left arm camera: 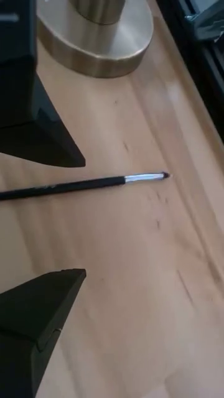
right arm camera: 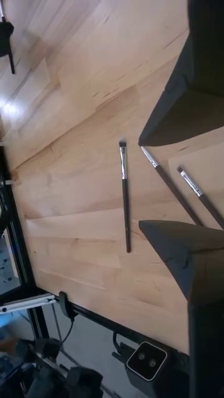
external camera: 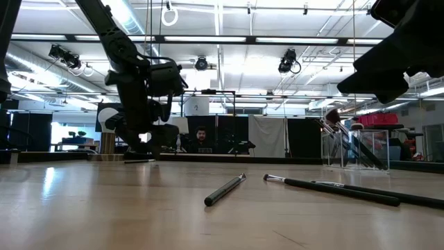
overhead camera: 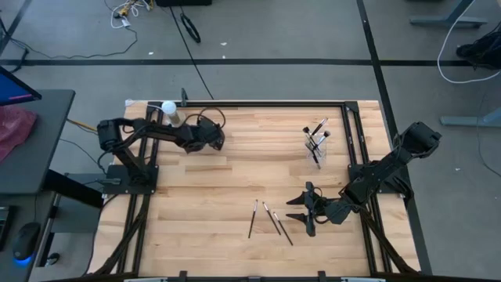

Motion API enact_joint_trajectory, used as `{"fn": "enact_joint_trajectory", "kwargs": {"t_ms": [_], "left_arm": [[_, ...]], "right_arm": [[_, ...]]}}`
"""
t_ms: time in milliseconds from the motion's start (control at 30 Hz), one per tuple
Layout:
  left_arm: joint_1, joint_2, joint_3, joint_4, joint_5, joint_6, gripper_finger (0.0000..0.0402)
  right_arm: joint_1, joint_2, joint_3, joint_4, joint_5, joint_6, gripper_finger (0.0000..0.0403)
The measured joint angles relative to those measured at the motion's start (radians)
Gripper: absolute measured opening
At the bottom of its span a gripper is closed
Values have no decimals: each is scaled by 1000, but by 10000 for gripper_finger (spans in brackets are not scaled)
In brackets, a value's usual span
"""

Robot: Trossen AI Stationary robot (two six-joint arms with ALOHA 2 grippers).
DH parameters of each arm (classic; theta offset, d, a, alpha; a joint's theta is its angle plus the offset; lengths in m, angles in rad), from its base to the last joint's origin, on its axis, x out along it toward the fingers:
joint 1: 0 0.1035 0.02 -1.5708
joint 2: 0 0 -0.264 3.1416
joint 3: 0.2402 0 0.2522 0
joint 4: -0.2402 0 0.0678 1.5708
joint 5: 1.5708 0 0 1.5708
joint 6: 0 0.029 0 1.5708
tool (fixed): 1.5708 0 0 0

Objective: Sort items
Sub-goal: Put the silver eyeshadow brush into the transparent organizer

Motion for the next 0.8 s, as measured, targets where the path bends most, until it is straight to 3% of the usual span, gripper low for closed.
{"fn": "enact_joint_trajectory", "kwargs": {"t_ms": [100,300,467,800], "left_arm": [[46,0,-4,27,16,23,277],[133,0,-101,263,126,69,275],[156,-1,-214,467,119,67,259],[126,13,-400,754,92,103,164]], "right_arm": [[0,0,0,7,0,0,208],[0,0,0,13,0,0,208],[0,0,0,13,0,0,208],[-13,0,0,42,0,-27,208]]}}
